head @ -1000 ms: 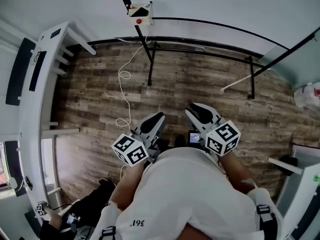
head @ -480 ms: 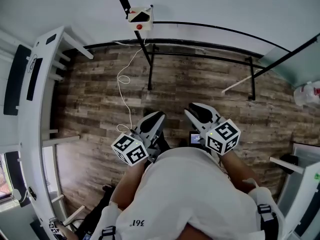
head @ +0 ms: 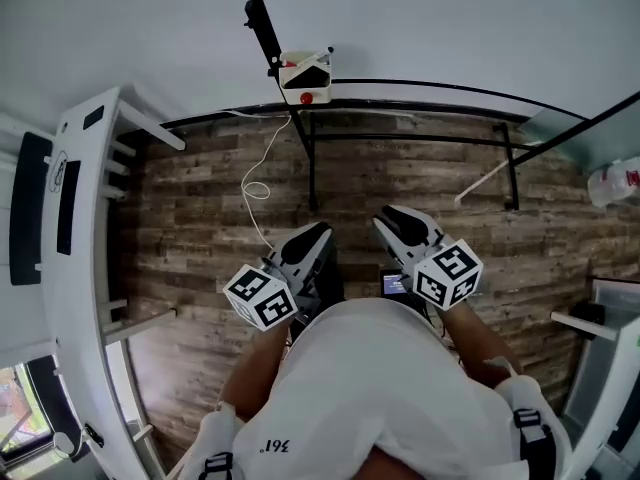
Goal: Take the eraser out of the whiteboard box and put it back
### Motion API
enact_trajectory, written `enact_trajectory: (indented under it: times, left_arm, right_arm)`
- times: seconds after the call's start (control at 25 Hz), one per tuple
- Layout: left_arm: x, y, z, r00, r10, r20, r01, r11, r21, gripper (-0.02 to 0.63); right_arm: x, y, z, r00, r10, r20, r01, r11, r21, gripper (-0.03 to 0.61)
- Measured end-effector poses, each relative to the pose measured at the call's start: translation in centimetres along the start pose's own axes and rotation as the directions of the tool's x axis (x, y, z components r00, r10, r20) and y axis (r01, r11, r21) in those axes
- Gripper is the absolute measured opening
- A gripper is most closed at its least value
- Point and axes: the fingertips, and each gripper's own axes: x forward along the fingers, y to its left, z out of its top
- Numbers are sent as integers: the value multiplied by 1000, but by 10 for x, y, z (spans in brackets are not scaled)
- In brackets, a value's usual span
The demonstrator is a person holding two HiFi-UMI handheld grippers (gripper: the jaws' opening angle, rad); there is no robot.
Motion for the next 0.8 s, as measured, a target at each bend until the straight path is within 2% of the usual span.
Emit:
enact_trajectory:
  times: [0.2,0.4,0.8]
  left_arm:
    - [-20,63,41,1000,9,-13,-9,1000,-8,40]
    - [-29,111,67,1000,13,-12,-13,1000,-26,39]
    - [-11,133,76,999,-21,-46,19,999,-45,40]
  right_arm:
    - [69,9,24,1000,-20,1,20,1000,8,106]
    - [113,15,38,999,-39,-2,39,999,5,106]
    - [133,-1,42,996,-92,-19,92,996,4,106]
